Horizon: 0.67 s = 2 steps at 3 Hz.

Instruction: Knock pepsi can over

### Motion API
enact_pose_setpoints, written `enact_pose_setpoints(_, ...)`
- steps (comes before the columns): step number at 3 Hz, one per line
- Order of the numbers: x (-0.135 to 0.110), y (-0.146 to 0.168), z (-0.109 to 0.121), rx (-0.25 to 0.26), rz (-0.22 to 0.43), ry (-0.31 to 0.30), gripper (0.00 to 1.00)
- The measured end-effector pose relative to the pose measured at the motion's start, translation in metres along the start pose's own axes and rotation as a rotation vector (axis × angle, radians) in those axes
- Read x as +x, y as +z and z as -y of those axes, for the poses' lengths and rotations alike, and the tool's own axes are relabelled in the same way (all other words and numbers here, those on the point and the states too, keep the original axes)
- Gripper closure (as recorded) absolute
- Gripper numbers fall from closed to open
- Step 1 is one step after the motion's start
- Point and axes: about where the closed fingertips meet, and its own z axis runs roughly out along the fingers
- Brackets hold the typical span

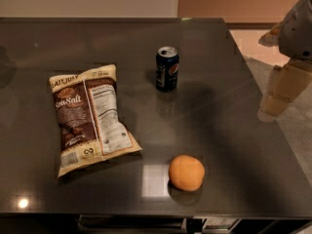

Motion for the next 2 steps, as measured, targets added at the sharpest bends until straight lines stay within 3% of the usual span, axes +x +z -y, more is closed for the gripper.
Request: enact_pose_setpoints(2,-0.047,0.027,0.04,-0.037,0.169,-0.013,0.0)
